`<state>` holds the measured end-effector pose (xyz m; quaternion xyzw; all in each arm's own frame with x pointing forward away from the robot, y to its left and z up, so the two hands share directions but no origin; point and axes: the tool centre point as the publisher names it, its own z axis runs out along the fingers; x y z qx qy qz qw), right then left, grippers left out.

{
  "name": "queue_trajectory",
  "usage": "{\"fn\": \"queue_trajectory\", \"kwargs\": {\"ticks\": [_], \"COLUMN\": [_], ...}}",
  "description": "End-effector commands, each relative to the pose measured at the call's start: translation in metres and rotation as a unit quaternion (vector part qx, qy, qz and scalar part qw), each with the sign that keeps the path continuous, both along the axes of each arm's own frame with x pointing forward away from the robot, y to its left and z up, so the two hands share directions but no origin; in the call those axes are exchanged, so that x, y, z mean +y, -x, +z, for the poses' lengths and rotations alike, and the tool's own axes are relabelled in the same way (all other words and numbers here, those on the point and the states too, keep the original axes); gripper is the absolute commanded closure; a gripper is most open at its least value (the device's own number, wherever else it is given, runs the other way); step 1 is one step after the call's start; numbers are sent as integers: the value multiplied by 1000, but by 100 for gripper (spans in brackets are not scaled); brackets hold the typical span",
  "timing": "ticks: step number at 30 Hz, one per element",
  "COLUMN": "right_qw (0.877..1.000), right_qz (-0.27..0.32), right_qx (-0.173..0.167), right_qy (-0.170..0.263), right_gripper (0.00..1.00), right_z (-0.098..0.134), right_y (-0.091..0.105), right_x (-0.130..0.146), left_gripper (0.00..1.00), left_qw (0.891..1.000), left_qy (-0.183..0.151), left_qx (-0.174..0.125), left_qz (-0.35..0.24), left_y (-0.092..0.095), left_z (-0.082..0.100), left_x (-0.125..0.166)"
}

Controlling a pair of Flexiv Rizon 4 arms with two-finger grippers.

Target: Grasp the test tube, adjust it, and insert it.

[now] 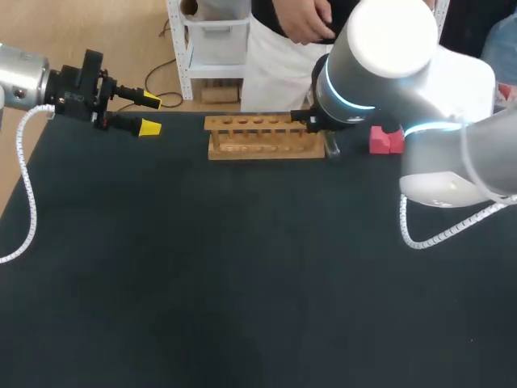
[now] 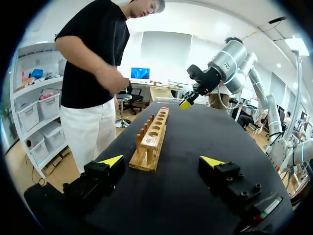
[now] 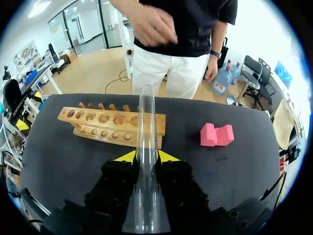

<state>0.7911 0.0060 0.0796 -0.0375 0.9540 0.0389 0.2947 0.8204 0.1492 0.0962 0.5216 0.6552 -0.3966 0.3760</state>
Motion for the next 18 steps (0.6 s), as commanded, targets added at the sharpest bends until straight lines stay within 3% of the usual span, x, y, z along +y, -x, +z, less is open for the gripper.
{"fn": "queue_trajectory", "kwargs": {"ticks": [1, 18], "right_qw": [1000, 1000], "right_qz": [4, 15], "right_qx": [0, 1], "right_qy": [0, -8], "right_gripper": [100, 100], "right_z": [-8, -27], "right_y": [-4, -25], "right_x": [6, 21], "left_gripper": [0, 0], "left_qw": [1000, 1000], "left_qy": [1, 1], "left_qx": [-1, -1], "left_qz": [-1, -1], "left_y": [0, 0], "left_z": [-1, -1], "left_x": [0, 0]}}
